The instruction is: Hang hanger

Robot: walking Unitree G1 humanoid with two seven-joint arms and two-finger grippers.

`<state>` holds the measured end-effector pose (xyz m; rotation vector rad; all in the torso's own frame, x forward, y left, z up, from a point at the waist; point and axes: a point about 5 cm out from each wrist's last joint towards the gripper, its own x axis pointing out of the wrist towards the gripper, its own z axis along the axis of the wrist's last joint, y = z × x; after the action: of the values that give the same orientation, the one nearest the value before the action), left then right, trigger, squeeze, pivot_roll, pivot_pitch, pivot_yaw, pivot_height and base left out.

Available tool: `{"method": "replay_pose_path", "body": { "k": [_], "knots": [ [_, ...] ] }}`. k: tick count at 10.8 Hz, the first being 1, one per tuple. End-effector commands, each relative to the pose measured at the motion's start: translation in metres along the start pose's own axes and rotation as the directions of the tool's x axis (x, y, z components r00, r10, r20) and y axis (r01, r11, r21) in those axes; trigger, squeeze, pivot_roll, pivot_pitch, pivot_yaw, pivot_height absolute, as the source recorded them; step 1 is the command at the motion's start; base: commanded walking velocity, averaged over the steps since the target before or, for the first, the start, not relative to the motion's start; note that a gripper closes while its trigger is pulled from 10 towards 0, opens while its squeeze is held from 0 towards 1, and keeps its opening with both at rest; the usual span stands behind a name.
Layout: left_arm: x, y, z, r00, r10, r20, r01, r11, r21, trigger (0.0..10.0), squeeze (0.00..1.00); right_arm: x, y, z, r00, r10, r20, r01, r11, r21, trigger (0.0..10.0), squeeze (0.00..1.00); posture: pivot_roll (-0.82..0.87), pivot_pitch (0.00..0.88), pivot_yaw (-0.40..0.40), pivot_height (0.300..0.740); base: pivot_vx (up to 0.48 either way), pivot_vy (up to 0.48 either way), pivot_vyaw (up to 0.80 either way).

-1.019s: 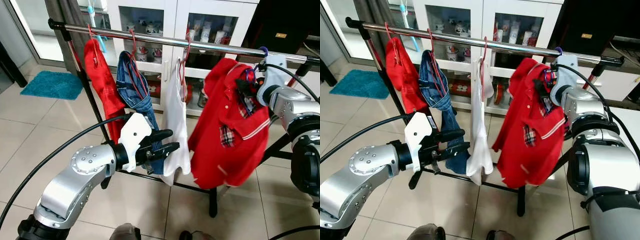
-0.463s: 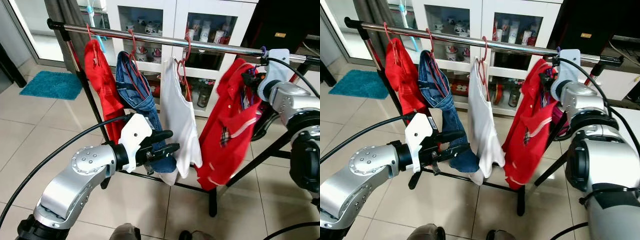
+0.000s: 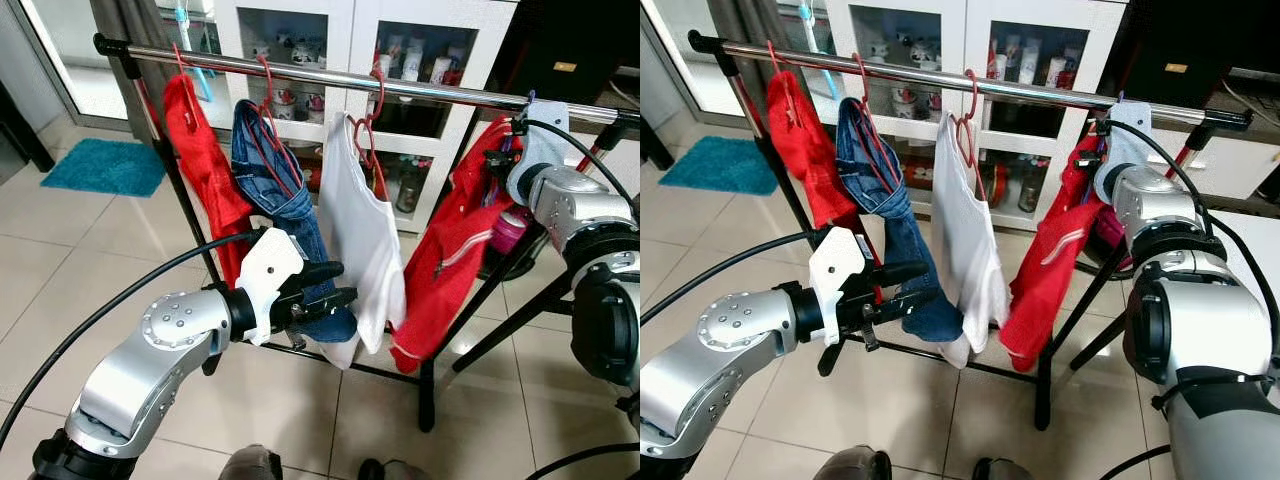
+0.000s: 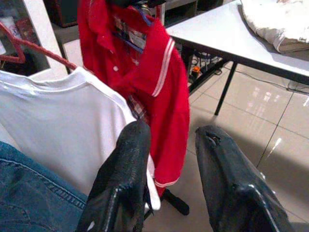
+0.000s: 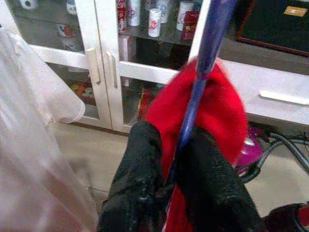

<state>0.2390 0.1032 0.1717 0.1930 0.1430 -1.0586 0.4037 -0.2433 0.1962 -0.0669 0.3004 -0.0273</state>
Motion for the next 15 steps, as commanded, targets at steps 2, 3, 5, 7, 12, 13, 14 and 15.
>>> {"method": "replay_pose_path", "body": {
  "k": [2,3,5,7,12,13,14,15],
  "knots": [
    [-0.001,-0.004,0.001,1.000,-0.016,-0.012,0.016,1.000,0.015,10.0,0.00,0.000,-0.002,-0.003,1.000,-0.015,-0.016,0.015,1.000,0.003,0.0,0.00,0.12,0.084,-0.006,0.740,0.000,0.000,0.00],
    [-0.001,-0.004,0.001,1.000,-0.017,-0.013,0.017,1.000,0.016,10.0,0.00,0.000,-0.002,-0.003,1.000,-0.019,-0.016,0.019,1.000,0.004,0.0,0.00,0.12,0.084,-0.004,0.740,0.000,0.000,0.00],
    [-0.001,-0.004,0.001,1.000,-0.017,-0.014,0.017,1.000,0.018,10.0,0.00,0.000,-0.002,-0.003,1.000,-0.019,-0.015,0.019,1.000,0.002,0.0,0.00,0.12,0.082,-0.006,0.740,0.000,0.000,0.00],
    [-0.001,-0.002,0.000,1.000,0.018,0.000,-0.018,1.000,-0.003,10.0,0.00,0.000,0.000,-0.002,1.000,0.007,-0.001,-0.007,1.000,-0.002,0.0,0.00,0.13,0.074,-0.011,0.740,0.000,0.000,0.00],
    [-0.004,0.018,-0.015,0.958,0.288,0.007,-0.287,0.957,-0.045,10.0,0.00,-0.006,-0.004,0.017,0.982,0.043,0.181,-0.061,0.994,0.091,0.0,0.00,0.11,0.046,0.011,0.740,0.000,0.000,0.00],
    [-0.002,0.022,-0.018,0.944,0.330,0.006,-0.330,0.943,-0.037,10.0,0.00,-0.010,-0.001,0.021,0.971,0.042,0.237,-0.063,0.995,0.081,0.0,0.00,0.10,0.038,0.021,0.740,0.000,0.000,0.00],
    [-0.002,0.023,-0.020,0.940,0.340,0.002,-0.340,0.940,-0.034,10.0,0.00,-0.013,0.002,0.021,0.966,0.052,0.252,-0.074,0.994,0.079,0.0,0.00,0.10,0.035,0.024,0.740,0.000,0.000,0.00],
    [-0.001,0.023,-0.022,0.938,0.346,0.000,-0.346,0.938,-0.024,10.0,0.00,-0.020,0.008,0.021,0.956,0.064,0.285,-0.076,0.997,0.031,0.0,0.00,0.10,0.027,0.020,0.740,0.000,0.000,0.00]
  ]
}}
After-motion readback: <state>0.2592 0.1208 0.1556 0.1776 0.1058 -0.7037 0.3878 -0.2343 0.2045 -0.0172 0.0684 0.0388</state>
